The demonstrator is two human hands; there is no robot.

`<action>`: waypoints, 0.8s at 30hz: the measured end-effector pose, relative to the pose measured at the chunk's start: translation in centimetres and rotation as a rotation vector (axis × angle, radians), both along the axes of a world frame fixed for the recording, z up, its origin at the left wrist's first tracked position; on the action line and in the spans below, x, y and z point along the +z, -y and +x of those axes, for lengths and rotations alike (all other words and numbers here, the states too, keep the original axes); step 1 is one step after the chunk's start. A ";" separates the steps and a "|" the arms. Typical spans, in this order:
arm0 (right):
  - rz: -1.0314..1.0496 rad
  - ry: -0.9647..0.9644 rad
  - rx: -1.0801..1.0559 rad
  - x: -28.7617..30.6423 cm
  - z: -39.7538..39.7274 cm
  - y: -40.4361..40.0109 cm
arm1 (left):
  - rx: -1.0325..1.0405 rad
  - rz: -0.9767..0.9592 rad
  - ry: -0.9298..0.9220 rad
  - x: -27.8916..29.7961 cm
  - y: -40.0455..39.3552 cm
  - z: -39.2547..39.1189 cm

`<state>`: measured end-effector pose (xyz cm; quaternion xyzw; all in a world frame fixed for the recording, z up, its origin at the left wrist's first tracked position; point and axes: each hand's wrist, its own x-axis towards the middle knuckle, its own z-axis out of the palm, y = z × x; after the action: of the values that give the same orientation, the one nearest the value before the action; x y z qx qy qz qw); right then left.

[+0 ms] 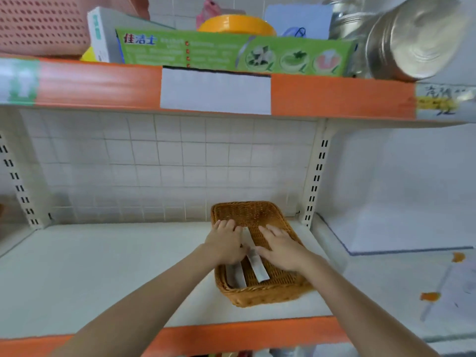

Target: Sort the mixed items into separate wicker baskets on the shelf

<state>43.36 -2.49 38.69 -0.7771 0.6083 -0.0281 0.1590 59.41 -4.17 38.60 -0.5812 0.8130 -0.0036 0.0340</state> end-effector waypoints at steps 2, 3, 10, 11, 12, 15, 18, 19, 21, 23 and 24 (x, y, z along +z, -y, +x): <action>0.012 -0.001 0.057 -0.2 -0.4 0.6 | 0.056 0.005 0.019 0.0 -0.5 -0.7; 0.021 -0.003 0.079 -0.3 -0.4 0.8 | 0.080 0.008 0.023 -0.1 -0.6 -0.9; -0.007 0.054 0.062 -0.9 -0.4 1.6 | 0.148 -0.012 0.043 -0.2 -0.2 -2.4; -0.024 0.070 0.049 -0.9 -0.4 1.7 | 0.159 -0.011 0.049 -0.3 0.1 -2.8; -0.041 0.083 0.040 -1.0 -0.5 1.7 | 0.172 -0.007 0.058 -0.4 0.4 -3.1; -0.074 0.116 0.023 -1.2 -0.7 1.7 | 0.219 0.023 0.089 -0.8 1.1 -4.0; -0.079 0.124 0.016 -1.4 -0.6 1.9 | 0.258 0.046 0.099 -1.3 1.4 -4.4; -0.074 0.118 0.015 -1.4 -0.5 1.9 | 0.267 0.058 0.086 -1.4 1.5 -4.3; -0.063 0.103 0.010 -1.5 -0.4 2.0 | 0.273 0.086 0.024 -1.4 1.7 -4.3; -0.062 0.100 0.007 -1.5 -0.4 2.0 | 0.271 0.110 -0.074 -1.3 1.6 -4.4; -0.061 0.098 0.009 -1.5 -0.4 2.0 | 0.275 0.116 -0.128 -1.3 1.4 -4.4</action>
<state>42.92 -4.51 37.23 -0.7819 0.5952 -0.0842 0.1649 54.97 -5.62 37.35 -0.6831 0.7252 0.0851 0.0161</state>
